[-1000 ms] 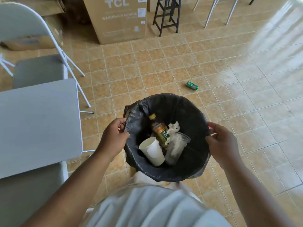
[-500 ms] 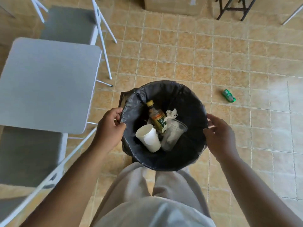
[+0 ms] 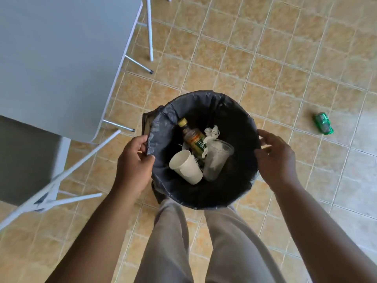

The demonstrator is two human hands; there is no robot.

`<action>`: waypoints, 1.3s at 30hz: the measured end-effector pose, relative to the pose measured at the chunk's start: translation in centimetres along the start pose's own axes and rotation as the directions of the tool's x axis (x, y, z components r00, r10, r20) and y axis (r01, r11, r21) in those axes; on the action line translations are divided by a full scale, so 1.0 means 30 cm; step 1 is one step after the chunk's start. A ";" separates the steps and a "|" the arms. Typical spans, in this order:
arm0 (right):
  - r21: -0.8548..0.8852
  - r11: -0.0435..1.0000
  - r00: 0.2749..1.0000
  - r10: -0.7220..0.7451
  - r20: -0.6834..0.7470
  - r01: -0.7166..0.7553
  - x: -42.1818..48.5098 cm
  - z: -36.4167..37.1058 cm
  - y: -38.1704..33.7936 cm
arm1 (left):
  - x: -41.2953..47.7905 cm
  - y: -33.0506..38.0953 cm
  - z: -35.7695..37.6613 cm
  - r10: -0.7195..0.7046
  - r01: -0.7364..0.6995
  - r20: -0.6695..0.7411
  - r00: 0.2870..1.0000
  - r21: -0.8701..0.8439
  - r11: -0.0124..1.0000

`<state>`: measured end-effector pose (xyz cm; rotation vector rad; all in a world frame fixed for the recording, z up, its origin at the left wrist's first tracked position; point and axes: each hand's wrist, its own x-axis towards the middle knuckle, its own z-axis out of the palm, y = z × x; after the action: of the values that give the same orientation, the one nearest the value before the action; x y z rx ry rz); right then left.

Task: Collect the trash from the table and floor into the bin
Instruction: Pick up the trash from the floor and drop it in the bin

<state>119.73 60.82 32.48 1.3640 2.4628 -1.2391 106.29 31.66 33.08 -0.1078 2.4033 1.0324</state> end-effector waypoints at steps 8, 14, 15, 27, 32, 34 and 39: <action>-0.010 1.000 1.000 0.021 0.017 -0.021 0.249 0.417 0.120 | 0.325 -0.310 0.148 -0.068 0.066 -0.027 0.997 -0.093 0.994; 0.078 0.990 0.993 -0.120 0.009 0.119 0.606 0.748 0.195 | 0.736 -0.489 0.266 -0.009 -0.003 -0.086 0.996 -0.143 0.990; 0.091 0.983 0.987 -0.160 0.002 0.159 0.674 0.799 0.193 | 0.814 -0.510 0.279 0.016 -0.030 -0.095 0.995 -0.150 0.988; 0.075 0.884 0.887 -0.461 -0.025 0.461 1.251 1.198 0.129 | 1.476 -0.641 0.407 0.130 -0.191 -0.263 0.956 -0.217 0.957; 0.122 0.855 0.863 -0.504 -0.037 0.504 1.279 1.246 0.136 | 1.523 -0.683 0.435 0.095 -0.181 -0.301 0.949 -0.273 0.945; 0.131 0.837 0.847 -0.529 -0.046 0.531 1.273 1.248 0.139 | 1.513 -0.692 0.440 0.094 -0.191 -0.320 0.943 -0.287 0.939; 0.122 0.798 0.806 -0.591 -0.034 0.590 1.290 1.260 0.154 | 1.526 -0.725 0.460 0.137 -0.244 -0.365 0.921 -0.264 0.933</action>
<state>88.21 63.10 -11.69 0.5855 2.9680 -1.5123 78.55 31.70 -11.51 -0.1730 2.5780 1.5919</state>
